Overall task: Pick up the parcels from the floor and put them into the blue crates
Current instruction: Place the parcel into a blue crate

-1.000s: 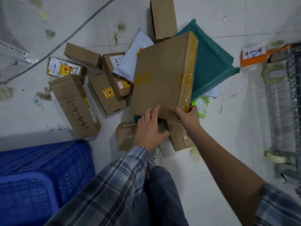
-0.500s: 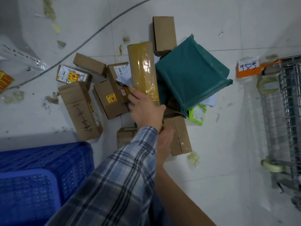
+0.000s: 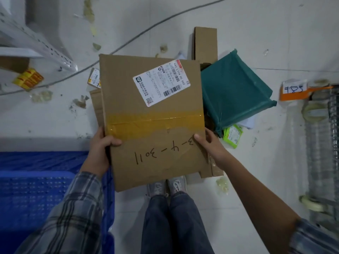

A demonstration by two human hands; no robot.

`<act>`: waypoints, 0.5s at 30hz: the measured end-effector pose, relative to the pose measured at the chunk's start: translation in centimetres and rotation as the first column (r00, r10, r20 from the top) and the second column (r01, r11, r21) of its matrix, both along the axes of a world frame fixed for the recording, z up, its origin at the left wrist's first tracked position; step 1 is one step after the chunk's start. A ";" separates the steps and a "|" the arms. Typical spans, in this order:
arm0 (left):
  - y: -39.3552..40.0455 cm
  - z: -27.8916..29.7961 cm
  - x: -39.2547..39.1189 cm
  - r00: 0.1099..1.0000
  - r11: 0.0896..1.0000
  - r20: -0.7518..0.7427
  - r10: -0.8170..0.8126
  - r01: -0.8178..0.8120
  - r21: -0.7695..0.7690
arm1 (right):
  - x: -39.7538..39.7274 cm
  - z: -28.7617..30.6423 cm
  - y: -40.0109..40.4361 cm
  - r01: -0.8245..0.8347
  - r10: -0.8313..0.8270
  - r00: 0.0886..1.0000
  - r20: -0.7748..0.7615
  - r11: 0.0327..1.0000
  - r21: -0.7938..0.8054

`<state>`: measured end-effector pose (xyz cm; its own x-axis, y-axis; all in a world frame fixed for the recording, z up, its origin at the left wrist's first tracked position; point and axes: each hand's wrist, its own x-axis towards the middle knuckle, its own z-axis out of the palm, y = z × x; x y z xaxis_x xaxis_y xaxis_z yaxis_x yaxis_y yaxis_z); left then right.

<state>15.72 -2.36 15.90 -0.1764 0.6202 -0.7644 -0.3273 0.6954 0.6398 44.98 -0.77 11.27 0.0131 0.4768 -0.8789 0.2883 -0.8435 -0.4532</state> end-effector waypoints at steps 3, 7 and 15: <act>-2.0 -0.3 -0.2 0.991 0.994 0.079 0.106 -0.104 -0.036 | -0.3 1.3 1.0 0.009 -0.037 0.973 -0.228 0.992 -0.123; -4.2 -0.9 -0.6 0.983 0.991 0.131 0.126 -0.120 -0.054 | -1.2 2.3 0.2 0.065 -0.076 0.970 -0.230 0.996 -0.056; -11.4 0.8 -0.4 0.931 0.943 0.154 0.330 -0.319 -0.092 | -5.1 5.3 -3.0 0.245 -0.220 0.947 -0.236 0.966 0.081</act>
<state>15.35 -13.77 16.67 -0.2281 0.4985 -0.8364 -0.6391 0.5714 0.5148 39.87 -3.76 16.61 -0.0554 0.5758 -0.8157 -0.0287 -0.8175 -0.5752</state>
